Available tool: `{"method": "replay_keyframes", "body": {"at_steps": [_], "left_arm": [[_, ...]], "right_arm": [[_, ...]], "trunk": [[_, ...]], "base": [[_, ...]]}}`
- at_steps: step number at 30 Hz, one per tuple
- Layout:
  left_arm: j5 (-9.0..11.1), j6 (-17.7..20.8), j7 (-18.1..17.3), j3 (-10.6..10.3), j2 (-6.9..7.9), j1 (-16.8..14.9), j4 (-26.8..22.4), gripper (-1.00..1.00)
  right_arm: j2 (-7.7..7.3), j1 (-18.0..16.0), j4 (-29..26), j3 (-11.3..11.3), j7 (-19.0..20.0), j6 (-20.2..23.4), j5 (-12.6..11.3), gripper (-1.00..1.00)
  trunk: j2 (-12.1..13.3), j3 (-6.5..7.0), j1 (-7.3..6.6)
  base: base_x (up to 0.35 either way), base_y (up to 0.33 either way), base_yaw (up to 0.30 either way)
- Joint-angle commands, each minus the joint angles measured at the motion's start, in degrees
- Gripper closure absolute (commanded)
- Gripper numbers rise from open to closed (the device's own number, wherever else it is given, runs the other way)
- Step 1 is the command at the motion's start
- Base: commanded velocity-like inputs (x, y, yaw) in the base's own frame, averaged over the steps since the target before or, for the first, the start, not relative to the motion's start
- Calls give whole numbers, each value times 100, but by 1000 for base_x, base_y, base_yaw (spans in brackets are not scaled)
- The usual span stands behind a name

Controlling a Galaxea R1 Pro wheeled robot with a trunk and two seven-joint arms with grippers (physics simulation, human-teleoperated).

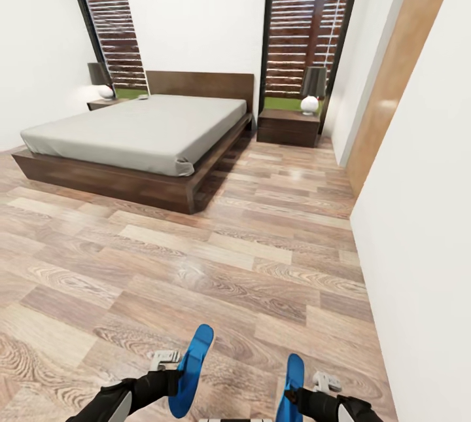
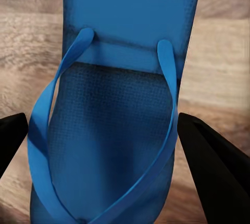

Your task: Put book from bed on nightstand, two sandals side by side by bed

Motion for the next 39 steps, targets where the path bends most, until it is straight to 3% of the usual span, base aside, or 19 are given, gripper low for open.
{"method": "replay_keyframes", "body": {"at_steps": [1,8,14,19,22,28,39], "left_arm": [[55,36,-10,-29,4,0,1,100],[52,-174,-38,-21,15,0,243,100],[54,-370,-50,-21,17,0,352,100],[54,-738,-31,-27,2,0,744,100],[61,-1047,-15,-28,-38,0,933,100],[71,-1128,15,-21,-93,0,1036,100],[74,-1229,12,-20,-132,0,1255,100]], "right_arm": [[4,0,-5,-31,21,44,-28,100],[-21,0,204,-11,69,-439,-9,100],[-26,0,340,-3,146,-540,62,100],[-26,0,448,-10,172,-663,72,100],[-28,0,759,-11,173,-1060,71,100],[-26,0,877,-11,163,-1260,68,100],[-27,0,885,-18,162,-1286,48,100]], "trunk": [[40,14,-24],[321,139,-177],[561,247,-309],[762,337,-419],[882,391,-485],[1123,498,-617],[1123,498,-617]], "base": [[0,0,0],[0,0,0],[0,0,0],[0,0,0],[0,0,0],[0,0,0],[0,0,0]]}}
